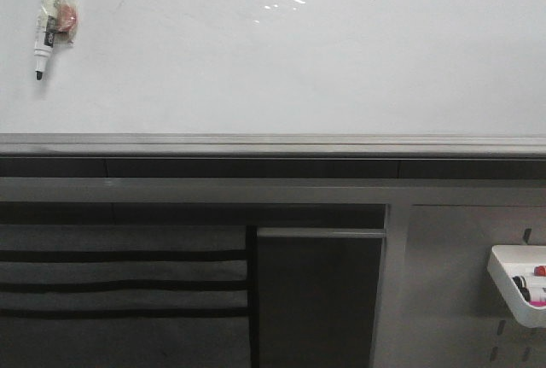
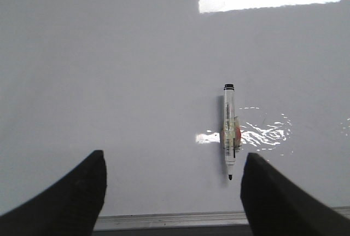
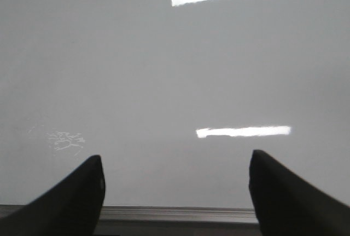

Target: Write number 3 on whiteboard

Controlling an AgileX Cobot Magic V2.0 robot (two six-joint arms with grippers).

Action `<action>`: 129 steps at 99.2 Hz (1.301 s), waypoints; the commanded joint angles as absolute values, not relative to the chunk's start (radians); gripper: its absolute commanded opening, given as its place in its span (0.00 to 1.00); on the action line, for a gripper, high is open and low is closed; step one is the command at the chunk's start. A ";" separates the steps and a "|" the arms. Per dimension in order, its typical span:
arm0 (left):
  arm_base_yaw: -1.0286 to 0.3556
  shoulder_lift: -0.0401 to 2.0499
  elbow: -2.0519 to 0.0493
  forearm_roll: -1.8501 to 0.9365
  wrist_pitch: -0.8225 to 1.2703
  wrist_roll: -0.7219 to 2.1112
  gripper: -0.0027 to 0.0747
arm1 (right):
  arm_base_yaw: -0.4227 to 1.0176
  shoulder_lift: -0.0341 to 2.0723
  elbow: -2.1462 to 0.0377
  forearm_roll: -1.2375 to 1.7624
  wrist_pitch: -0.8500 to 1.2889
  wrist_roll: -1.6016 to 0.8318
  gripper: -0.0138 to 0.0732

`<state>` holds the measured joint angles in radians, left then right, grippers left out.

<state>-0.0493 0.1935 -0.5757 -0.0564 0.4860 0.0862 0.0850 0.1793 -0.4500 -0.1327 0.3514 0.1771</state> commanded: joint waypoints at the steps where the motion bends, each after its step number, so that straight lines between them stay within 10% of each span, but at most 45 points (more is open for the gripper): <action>1: -0.046 0.216 -0.601 -0.057 0.401 0.076 0.64 | 0.080 0.200 -0.486 -0.149 0.272 0.175 0.73; 44: -0.046 0.282 -0.610 -0.099 0.432 0.153 0.51 | 0.080 0.232 -0.539 -0.096 0.405 0.167 0.73; 93: -0.215 0.802 -0.707 -0.191 0.367 0.242 0.51 | 0.136 0.536 -0.712 0.653 0.652 -0.611 0.73; 129: -0.259 1.163 -0.805 -0.183 0.129 0.242 0.51 | 0.148 0.595 -0.712 0.730 0.659 -0.670 0.73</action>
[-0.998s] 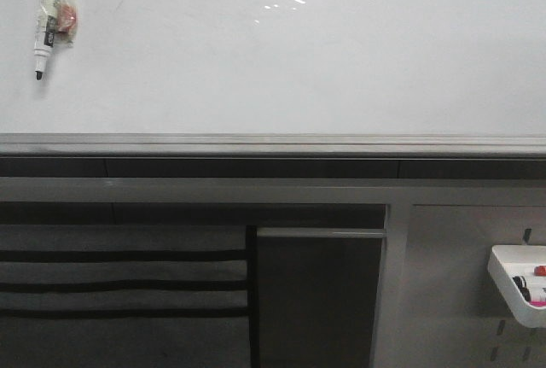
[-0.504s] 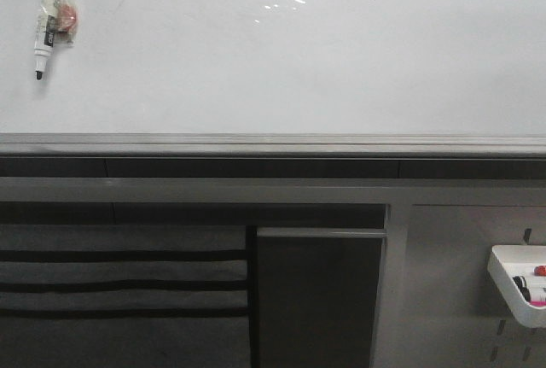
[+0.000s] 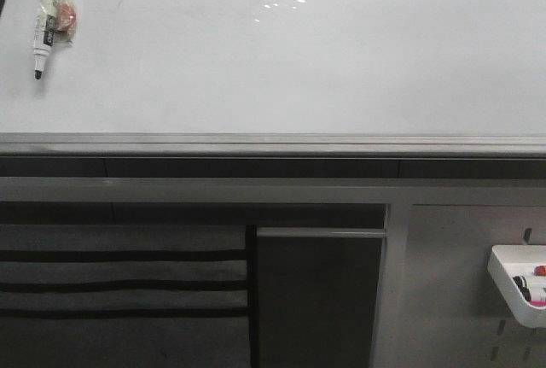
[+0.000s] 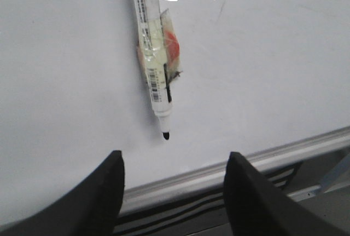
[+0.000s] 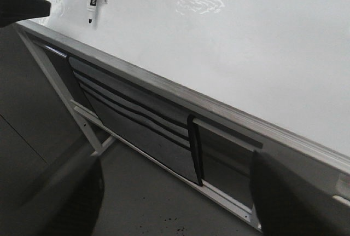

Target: Write number 3 on whiteboard

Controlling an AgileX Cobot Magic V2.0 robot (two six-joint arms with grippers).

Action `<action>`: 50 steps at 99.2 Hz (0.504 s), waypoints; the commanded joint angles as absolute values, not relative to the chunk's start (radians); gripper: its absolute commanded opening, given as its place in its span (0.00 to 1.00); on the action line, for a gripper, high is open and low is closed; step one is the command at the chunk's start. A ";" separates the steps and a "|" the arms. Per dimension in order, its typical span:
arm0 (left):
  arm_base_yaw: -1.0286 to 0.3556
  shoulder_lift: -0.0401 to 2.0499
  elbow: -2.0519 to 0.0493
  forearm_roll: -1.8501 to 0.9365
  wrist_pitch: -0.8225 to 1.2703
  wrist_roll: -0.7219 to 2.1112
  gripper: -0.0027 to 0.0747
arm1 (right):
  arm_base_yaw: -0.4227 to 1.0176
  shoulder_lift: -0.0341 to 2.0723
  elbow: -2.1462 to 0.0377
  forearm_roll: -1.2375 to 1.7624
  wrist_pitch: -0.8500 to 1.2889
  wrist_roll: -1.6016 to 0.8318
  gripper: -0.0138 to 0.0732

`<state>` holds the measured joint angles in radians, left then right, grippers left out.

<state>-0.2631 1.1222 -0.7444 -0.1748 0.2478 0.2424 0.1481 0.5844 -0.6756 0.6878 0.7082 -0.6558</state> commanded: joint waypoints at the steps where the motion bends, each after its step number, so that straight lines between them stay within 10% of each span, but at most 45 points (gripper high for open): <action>1: -0.258 1.174 -0.807 -0.183 0.122 0.242 0.51 | 0.148 0.595 -0.712 0.730 0.661 -0.670 0.73; 50: -0.239 1.427 -0.947 -0.190 0.066 0.240 0.51 | 0.148 0.595 -0.712 0.730 0.665 -0.670 0.73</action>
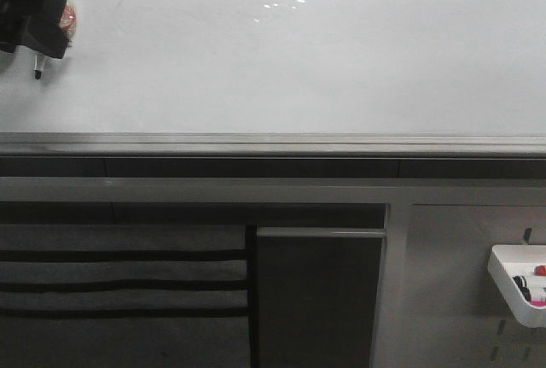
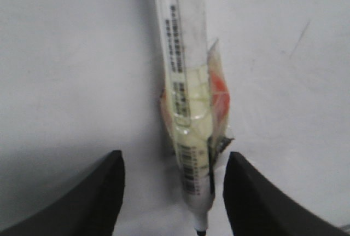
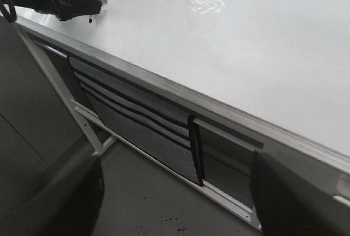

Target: Write number 3 on whiteboard

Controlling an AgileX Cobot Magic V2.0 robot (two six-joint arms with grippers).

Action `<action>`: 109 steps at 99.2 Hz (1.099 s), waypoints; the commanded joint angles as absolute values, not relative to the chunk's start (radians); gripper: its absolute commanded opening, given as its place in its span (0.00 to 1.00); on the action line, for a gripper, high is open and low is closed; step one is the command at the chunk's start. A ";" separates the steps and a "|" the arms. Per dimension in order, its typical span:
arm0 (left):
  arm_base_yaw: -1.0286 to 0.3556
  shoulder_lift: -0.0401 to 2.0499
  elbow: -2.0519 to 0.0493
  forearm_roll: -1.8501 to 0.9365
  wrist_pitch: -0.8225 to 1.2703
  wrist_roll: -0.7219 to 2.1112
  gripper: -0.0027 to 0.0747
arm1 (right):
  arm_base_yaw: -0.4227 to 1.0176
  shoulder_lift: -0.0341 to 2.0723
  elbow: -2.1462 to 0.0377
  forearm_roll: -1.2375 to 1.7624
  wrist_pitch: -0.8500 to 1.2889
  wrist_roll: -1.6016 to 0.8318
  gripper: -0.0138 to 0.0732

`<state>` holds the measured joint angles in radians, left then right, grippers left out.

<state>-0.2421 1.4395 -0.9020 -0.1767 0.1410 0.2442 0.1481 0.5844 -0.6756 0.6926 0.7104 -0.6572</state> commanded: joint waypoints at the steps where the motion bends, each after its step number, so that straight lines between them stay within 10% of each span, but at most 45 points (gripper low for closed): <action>1: -0.241 1.427 -0.948 -0.190 0.066 0.240 0.51 | 0.148 0.595 -0.712 0.730 0.665 -0.670 0.73; 18: -0.257 1.441 -0.950 -0.190 0.060 0.240 0.48 | 0.148 0.595 -0.712 0.730 0.665 -0.670 0.73; 61: -0.257 1.427 -0.951 -0.188 0.118 0.240 0.01 | 0.148 0.595 -0.712 0.730 0.665 -0.670 0.73; 109: -0.365 1.215 -1.070 -0.294 0.910 0.699 0.01 | 0.148 0.776 -0.918 0.741 1.108 -0.776 0.73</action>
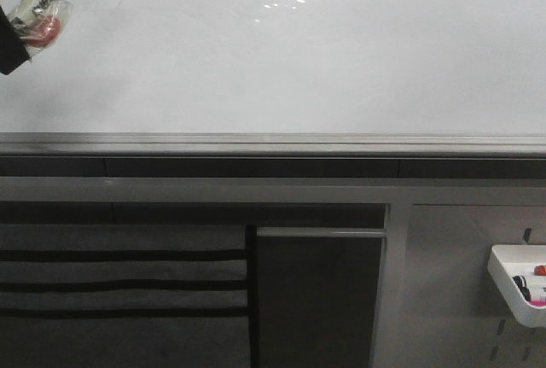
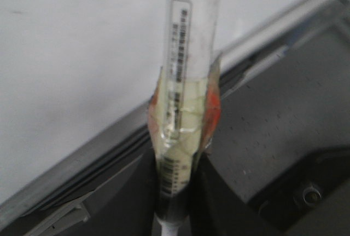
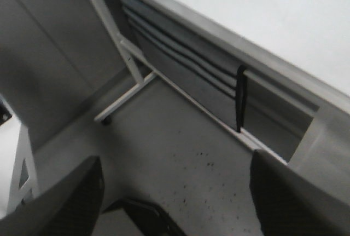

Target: Write number 3 on whiteboard

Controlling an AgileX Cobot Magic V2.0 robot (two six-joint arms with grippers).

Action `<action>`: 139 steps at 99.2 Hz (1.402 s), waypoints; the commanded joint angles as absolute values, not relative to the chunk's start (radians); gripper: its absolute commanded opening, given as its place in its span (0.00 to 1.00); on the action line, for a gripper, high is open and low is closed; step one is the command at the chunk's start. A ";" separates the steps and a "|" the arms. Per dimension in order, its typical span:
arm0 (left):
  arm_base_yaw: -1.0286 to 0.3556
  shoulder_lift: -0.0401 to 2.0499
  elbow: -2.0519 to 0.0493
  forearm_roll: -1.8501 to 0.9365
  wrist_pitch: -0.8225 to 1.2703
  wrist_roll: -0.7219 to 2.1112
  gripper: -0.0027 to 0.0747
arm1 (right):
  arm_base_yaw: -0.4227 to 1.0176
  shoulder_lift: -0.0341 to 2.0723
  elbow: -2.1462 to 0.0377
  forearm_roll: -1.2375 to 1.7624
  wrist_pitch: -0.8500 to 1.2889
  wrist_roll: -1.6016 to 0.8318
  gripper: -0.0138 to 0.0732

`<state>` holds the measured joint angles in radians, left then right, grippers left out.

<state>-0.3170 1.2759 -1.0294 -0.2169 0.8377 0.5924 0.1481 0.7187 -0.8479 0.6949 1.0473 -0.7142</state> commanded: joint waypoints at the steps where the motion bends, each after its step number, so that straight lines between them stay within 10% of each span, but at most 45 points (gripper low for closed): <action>1: -0.370 1.209 -1.070 -0.298 0.918 0.704 0.01 | 0.148 0.786 -0.922 0.744 1.114 -0.781 0.73; 74: -0.847 1.164 -1.070 -0.334 0.960 0.816 0.01 | 0.675 1.191 -1.133 0.703 0.915 -1.073 0.73; 139: -0.847 1.164 -1.070 -0.304 0.935 0.816 0.01 | 0.708 1.241 -1.135 0.703 0.867 -1.073 0.29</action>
